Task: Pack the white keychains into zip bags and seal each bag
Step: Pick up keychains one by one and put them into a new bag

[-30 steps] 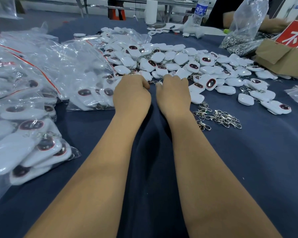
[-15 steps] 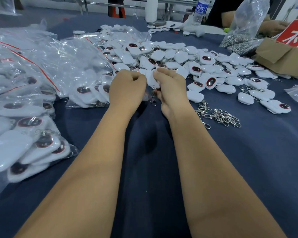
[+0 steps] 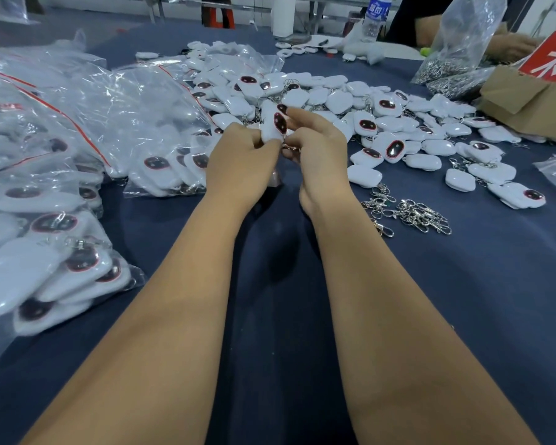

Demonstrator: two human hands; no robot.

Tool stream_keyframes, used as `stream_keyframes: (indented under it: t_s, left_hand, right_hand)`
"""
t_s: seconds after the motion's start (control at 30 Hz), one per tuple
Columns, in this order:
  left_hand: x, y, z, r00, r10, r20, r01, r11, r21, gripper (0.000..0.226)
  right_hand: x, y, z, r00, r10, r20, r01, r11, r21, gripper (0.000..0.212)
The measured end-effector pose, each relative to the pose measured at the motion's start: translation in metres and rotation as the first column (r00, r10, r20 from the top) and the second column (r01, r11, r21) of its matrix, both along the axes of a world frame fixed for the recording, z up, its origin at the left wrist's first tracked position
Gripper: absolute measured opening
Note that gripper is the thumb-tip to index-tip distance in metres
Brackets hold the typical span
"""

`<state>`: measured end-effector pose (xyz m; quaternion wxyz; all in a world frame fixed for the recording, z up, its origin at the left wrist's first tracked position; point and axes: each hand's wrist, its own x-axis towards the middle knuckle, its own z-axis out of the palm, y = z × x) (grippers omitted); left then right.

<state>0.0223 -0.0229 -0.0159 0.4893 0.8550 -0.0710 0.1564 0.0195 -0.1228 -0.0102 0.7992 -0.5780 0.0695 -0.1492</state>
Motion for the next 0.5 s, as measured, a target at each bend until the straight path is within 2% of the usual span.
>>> stream_keyframes:
  t_s: [0.17, 0.3, 0.5]
  left_hand:
    - [0.0003, 0.0013, 0.0017, 0.999, -0.039, -0.032, 0.035, 0.993, -0.11, 0.03]
    - [-0.0017, 0.0011, 0.0026, 0.998, -0.044, -0.039, 0.035, 0.979, -0.201, 0.027]
    - [-0.0007, 0.003, 0.0012, 0.995, -0.068, -0.076, 0.051, 0.977, -0.207, 0.028]
  right_hand:
    - [-0.0029, 0.0036, -0.0024, 0.992, 0.127, -0.005, -0.127, 0.991, -0.039, 0.022]
    - [-0.0028, 0.0055, -0.0011, 0.994, 0.104, 0.025, -0.103, 0.993, -0.062, 0.025]
    - [-0.005, 0.0026, 0.0004, 0.997, 0.069, 0.027, -0.067, 0.996, -0.06, 0.026]
